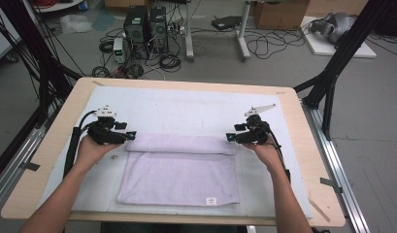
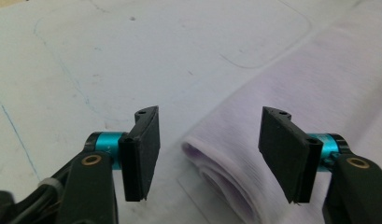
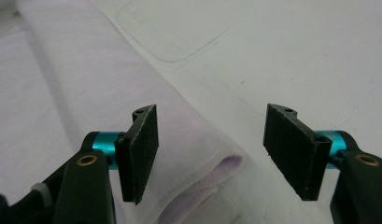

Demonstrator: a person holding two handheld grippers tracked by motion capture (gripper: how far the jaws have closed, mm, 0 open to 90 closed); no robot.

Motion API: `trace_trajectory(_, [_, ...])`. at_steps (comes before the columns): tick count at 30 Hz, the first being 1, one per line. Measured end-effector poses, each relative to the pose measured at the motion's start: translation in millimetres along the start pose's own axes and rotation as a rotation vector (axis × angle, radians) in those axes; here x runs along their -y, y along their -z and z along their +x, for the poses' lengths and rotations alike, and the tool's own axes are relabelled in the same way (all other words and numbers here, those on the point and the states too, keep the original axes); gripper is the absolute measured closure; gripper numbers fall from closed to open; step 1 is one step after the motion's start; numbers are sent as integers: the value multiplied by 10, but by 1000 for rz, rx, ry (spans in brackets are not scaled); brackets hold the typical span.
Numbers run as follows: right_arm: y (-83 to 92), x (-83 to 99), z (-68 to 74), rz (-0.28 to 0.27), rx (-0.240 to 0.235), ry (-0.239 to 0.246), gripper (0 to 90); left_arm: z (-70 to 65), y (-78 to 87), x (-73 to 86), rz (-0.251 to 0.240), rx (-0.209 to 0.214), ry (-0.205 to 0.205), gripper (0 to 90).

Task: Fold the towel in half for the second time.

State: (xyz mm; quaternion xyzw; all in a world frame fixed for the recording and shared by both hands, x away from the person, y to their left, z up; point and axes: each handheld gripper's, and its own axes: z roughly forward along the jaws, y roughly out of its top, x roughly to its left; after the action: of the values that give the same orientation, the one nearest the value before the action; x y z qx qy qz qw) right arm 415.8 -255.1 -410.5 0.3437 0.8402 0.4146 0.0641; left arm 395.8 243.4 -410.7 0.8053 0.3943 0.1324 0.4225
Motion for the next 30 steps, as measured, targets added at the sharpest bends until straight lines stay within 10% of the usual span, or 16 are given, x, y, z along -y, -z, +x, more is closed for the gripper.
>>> trace_trajectory(4, [-158,56,-69,61,-44,-38,388,17,-179,39,65,43,15,487])
trace_trajectory(7, [-185,120,-105,68,-128,-59,621,20,-216,78,84,122,5,744])
trace_trajectory(10, [-136,142,-41,61,-150,-12,820,-4,-146,52,62,108,-14,842])
trace_trajectory(20, [299,39,323,-60,-120,124,847,-244,431,84,-107,111,-70,853])
trace_trajectory(27, [547,372,674,-67,-163,168,818,-551,645,555,-89,153,-125,821])
trace_trajectory(30, [545,582,762,-25,-185,159,713,-619,684,714,-27,134,-155,643])
